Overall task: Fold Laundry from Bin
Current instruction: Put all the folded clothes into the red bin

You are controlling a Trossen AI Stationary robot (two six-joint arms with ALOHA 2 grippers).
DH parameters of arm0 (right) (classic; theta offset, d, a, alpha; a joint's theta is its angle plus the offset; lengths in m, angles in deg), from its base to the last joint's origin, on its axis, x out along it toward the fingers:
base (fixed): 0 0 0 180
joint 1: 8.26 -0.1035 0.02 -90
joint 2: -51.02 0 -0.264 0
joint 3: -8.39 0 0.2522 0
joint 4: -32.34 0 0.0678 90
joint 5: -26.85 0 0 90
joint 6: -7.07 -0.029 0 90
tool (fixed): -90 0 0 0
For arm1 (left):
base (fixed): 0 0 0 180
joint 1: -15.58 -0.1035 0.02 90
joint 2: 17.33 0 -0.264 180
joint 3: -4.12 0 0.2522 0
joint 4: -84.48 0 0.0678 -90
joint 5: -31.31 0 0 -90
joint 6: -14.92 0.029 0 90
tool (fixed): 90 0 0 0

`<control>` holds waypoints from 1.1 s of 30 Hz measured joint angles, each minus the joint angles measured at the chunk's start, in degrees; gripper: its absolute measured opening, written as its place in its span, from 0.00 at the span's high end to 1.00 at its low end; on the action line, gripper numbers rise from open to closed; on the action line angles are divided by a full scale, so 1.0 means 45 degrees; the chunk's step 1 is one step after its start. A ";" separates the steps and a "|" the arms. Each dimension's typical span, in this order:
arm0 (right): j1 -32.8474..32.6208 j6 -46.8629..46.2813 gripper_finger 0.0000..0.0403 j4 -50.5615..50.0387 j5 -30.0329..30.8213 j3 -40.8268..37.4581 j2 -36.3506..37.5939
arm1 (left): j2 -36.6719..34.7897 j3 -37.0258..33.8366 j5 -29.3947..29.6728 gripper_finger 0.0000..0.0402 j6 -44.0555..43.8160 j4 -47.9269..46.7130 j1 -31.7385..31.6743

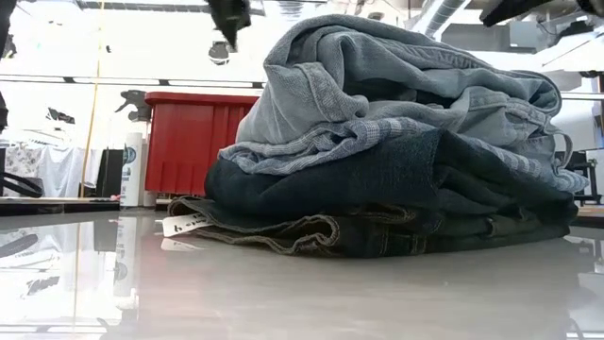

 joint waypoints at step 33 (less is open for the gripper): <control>-0.1584 -0.3450 0.96 -0.1973 -0.9383 0.2500 -0.5538 | -0.0361 -0.6245 -0.3930 0.32 -0.1253 0.7616 -0.3157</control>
